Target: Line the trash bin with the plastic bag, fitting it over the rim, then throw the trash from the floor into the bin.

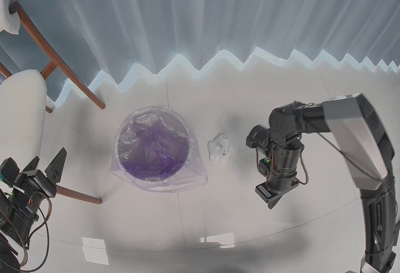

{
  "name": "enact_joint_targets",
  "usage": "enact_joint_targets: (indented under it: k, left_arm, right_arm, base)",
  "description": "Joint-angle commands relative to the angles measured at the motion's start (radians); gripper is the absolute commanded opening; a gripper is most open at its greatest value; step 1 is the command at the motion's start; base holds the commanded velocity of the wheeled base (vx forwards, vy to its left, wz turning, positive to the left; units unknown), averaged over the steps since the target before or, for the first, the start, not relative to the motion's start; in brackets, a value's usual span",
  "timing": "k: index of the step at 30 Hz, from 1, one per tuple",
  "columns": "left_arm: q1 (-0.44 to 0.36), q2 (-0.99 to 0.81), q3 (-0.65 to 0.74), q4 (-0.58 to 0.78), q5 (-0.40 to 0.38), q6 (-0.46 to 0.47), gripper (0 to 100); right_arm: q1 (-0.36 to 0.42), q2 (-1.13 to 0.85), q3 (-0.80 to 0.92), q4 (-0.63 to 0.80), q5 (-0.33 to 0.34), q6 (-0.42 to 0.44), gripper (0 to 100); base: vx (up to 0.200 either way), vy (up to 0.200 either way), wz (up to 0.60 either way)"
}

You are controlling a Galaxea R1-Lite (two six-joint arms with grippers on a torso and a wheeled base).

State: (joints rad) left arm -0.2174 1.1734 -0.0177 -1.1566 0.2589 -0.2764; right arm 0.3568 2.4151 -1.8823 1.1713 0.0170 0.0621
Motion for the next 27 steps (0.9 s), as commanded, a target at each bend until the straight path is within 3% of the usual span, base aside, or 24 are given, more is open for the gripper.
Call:
enact_joint_targets:
  k: [1,3,5,6,19,20,27]
  left_arm:
    - [-0.017,0.020,0.018,0.005,-0.027,0.000,100]
    - [-0.016,0.018,0.018,0.003,-0.027,-0.001,100]
    - [-0.016,0.015,0.018,0.003,-0.027,-0.004,100]
    - [-0.014,0.015,0.018,0.003,-0.027,-0.006,100]
    - [-0.007,0.028,0.018,0.012,-0.024,0.000,100]
    - [-0.003,0.034,0.018,0.026,-0.026,0.000,100]
    - [-0.017,0.031,0.018,0.081,-0.032,0.002,100]
  right_arm:
    - [0.001,-0.728,1.240,-1.294,0.081,-0.033,0]
    - [-0.001,-0.525,1.310,-1.825,0.083,-0.030,0]
    - [-0.001,-0.367,1.279,-2.125,0.078,-0.027,0]
    - [-0.001,-0.317,1.249,-2.198,0.077,-0.027,0]
    - [0.011,-0.142,0.884,-2.135,0.049,0.004,0]
    - [0.013,-0.134,0.868,-2.133,0.049,0.010,100]
    - [0.024,-0.082,0.812,-2.128,0.031,0.051,100]
  base:
    - [0.000,0.000,0.00]
    - [0.000,0.000,0.00]
    - [0.000,0.000,0.00]
    - [0.000,0.000,0.00]
    - [0.000,0.000,0.00]
    - [0.200,0.000,0.00]
    - [0.200,0.000,0.00]
